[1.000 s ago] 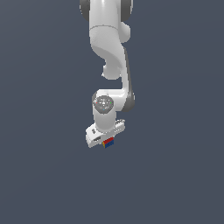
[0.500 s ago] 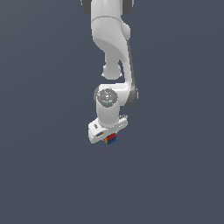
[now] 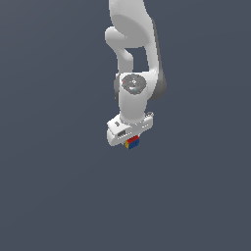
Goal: Pick up the object and move it to a goal position.
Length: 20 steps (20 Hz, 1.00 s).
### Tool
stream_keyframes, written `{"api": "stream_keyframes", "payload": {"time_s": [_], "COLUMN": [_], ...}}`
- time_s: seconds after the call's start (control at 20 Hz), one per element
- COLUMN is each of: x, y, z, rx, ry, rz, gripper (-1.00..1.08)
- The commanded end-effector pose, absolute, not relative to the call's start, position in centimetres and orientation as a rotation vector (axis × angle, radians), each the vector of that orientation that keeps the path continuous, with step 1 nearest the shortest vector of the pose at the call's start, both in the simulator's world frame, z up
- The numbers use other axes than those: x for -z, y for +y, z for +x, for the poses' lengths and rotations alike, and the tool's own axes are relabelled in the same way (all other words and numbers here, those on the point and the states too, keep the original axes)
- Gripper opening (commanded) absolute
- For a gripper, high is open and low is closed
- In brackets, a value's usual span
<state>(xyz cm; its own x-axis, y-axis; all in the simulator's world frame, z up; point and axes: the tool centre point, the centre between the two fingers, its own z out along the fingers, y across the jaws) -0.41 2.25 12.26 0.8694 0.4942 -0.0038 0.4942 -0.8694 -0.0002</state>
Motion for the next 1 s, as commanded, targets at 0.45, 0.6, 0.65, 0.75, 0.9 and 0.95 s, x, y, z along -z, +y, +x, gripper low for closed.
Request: {"api": "stream_keyframes", "payload": {"time_s": [0.45, 0.6, 0.65, 0.75, 0.9, 0.95], "x": [-23.5, -26.5, -27.4, -29.3, -31.8, -32.5], "y": [8.5, 10.2, 10.7, 11.7, 13.1, 13.6], "z": [-5.2, -6.4, -6.8, -7.6, -8.5, -8.8], "rx": [0.002, 0.002, 0.002, 0.002, 0.001, 0.001], "ry": [0.804, 0.804, 0.804, 0.804, 0.805, 0.805], "rz": [3.034, 3.034, 3.034, 3.034, 3.034, 3.035], "gripper": [-1.0, -1.0, -1.0, -1.0, -1.0, -1.0]}}
